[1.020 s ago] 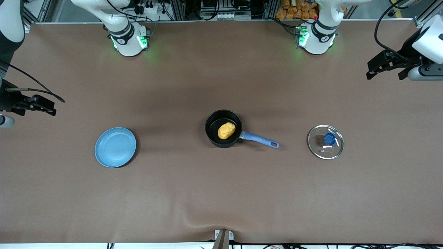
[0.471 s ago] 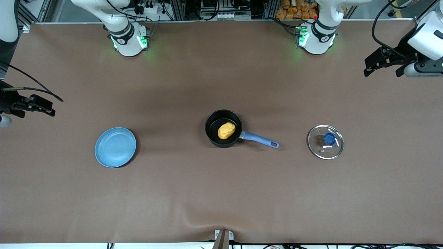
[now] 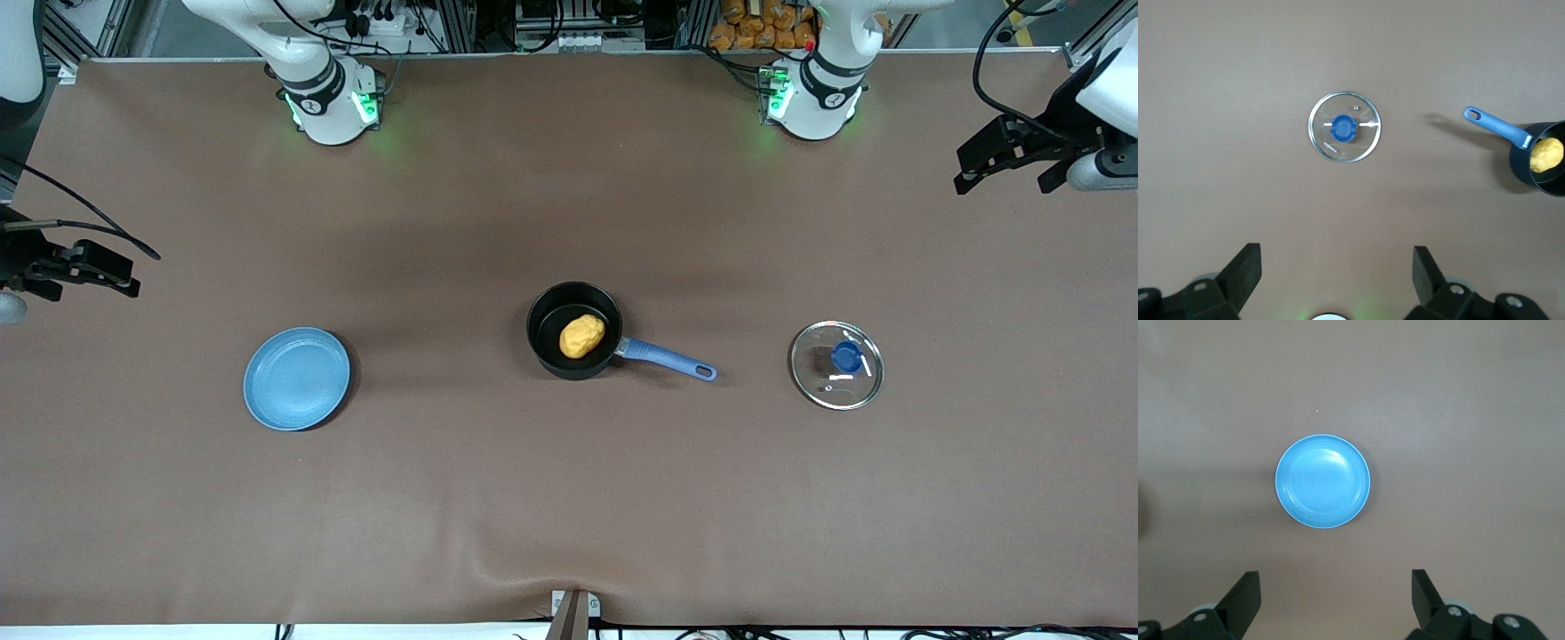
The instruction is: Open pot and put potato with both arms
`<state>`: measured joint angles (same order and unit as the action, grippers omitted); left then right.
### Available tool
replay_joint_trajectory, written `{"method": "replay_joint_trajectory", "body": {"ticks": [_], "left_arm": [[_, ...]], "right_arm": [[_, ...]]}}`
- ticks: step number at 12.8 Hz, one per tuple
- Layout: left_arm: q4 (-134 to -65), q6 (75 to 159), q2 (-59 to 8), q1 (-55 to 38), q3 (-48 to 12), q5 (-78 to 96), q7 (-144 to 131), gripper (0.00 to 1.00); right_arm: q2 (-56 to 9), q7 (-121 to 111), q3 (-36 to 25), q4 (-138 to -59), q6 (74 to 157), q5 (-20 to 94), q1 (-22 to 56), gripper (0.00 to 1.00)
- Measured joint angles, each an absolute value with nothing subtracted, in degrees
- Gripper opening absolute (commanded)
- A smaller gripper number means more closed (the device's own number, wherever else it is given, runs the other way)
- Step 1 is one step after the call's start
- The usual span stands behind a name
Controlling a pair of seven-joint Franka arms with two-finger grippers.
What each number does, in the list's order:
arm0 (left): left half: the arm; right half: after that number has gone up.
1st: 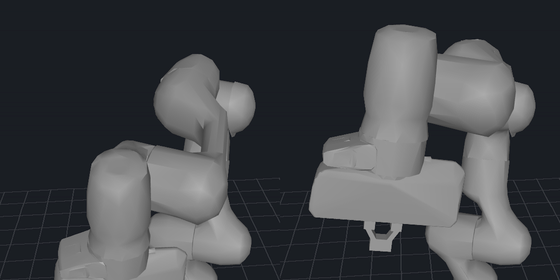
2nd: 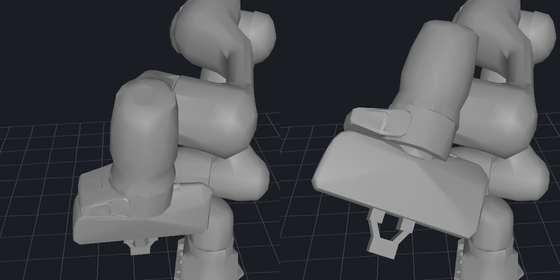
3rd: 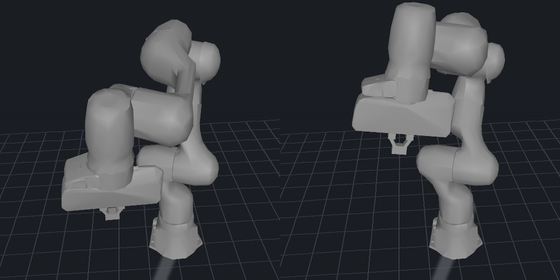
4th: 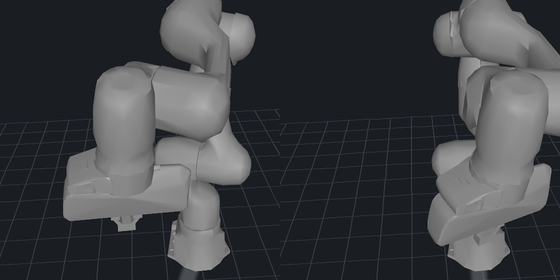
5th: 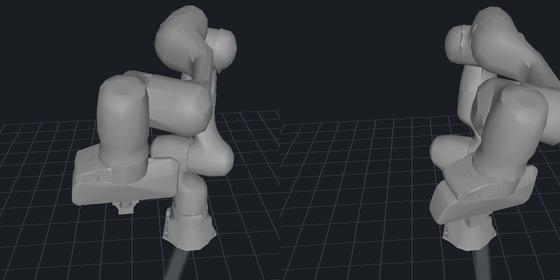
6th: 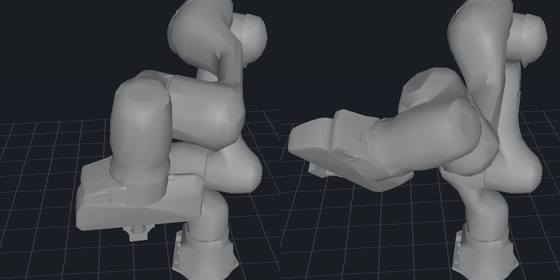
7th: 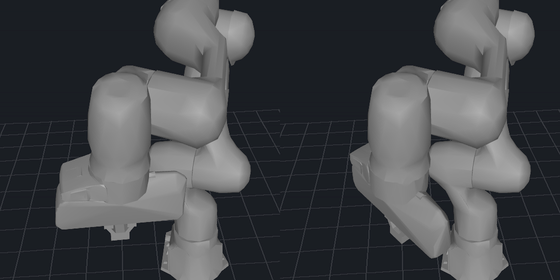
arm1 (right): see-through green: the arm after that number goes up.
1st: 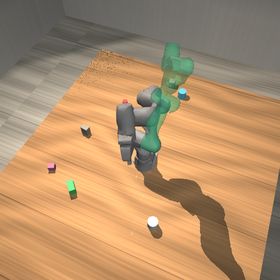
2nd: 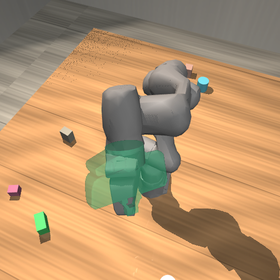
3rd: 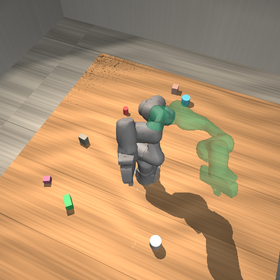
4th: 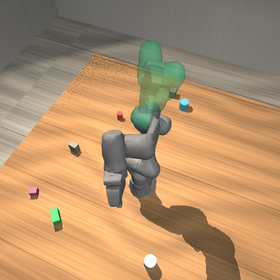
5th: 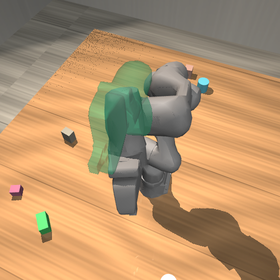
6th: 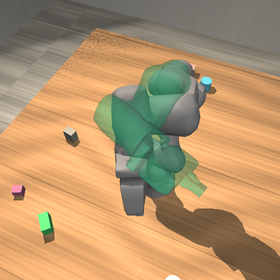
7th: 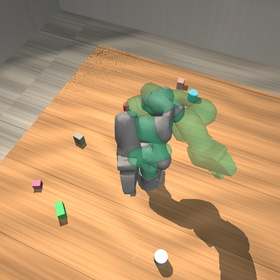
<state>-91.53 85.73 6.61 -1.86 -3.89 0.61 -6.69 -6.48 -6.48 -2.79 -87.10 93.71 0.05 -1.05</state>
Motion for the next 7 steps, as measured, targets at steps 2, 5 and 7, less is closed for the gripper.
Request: {"method": "replay_joint_trajectory", "body": {"ticks": [2,5,7], "left_arm": [[-91.52,85.73,6.66,-1.85,-3.94,0.56,-6.69,1.00],[-91.52,85.73,6.66,-0.61,-5.39,0.55,-6.69,1.00],[-91.47,85.73,6.66,-0.01,-6.20,0.55,-6.69,1.00]], "right_arm": [[-6.28,-6.87,-2.59,-86.68,92.58,0.09,-0.79,1.00],[-6.22,-7.28,-2.53,-85.75,92.34,-0.28,0.22,1.00],[-6.22,-7.40,-2.54,-85.35,91.90,-0.30,0.39,1.00]]}}
